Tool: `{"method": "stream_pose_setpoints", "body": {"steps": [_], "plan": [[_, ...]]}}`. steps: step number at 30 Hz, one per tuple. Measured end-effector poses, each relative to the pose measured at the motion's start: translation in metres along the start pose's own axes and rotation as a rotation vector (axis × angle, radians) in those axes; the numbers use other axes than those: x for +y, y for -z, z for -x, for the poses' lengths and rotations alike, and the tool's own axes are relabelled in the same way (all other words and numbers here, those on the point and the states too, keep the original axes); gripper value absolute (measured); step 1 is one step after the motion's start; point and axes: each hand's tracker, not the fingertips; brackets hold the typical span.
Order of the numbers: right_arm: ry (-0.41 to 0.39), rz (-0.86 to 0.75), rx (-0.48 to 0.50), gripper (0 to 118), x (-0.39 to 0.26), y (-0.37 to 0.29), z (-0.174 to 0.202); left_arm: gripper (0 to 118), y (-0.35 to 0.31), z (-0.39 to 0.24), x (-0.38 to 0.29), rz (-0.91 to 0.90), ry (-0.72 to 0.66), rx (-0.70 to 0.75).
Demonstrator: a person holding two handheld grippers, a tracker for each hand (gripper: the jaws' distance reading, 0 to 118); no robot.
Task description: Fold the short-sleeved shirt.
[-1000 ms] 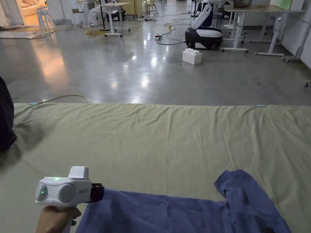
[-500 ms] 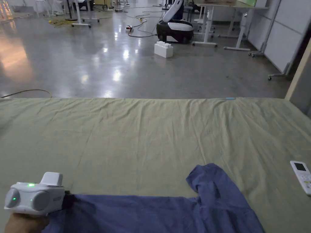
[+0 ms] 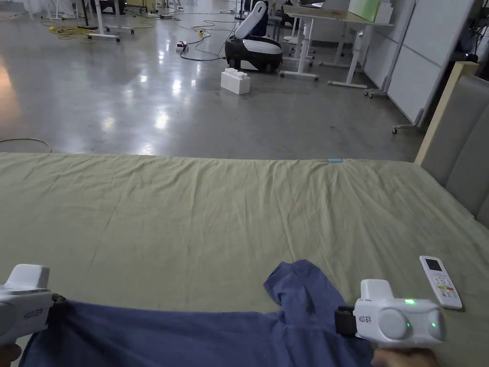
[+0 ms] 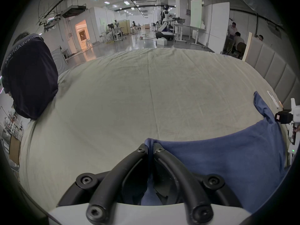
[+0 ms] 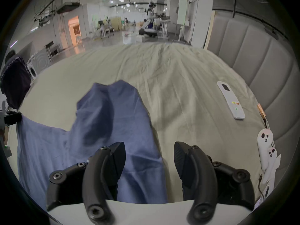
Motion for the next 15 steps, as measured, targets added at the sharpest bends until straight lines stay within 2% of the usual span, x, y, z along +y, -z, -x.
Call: {"method": "stream_pose_setpoints", "body": {"steps": [3,7,9,10,11,12,15], "plan": [[-0.027,0.067,0.033,65,0.001,0.013,0.002,5,-0.003,0.01,0.001,-0.007,0.001,0.005],[-0.037,0.057,0.001,63,-0.005,0.018,0.011,5,-0.006,0.017,-0.002,0.0,-0.005,0.011],[-0.041,0.056,0.001,53,-0.004,0.015,0.016,5,-0.006,0.016,-0.003,0.003,-0.002,0.015],[-0.042,0.051,0.0,36,-0.004,0.014,0.018,5,-0.007,0.015,-0.004,0.003,0.002,0.019],[-0.067,0.033,-0.021,15,-0.003,0.013,0.019,5,-0.009,0.015,-0.004,0.0,-0.001,0.02],[-0.087,0.024,-0.018,4,-0.002,0.012,0.022,5,-0.01,0.014,-0.004,0.0,-0.004,0.018],[-0.092,0.013,-0.025,3,-0.003,0.005,0.021,5,-0.014,0.015,-0.003,-0.007,-0.01,0.024]]}}
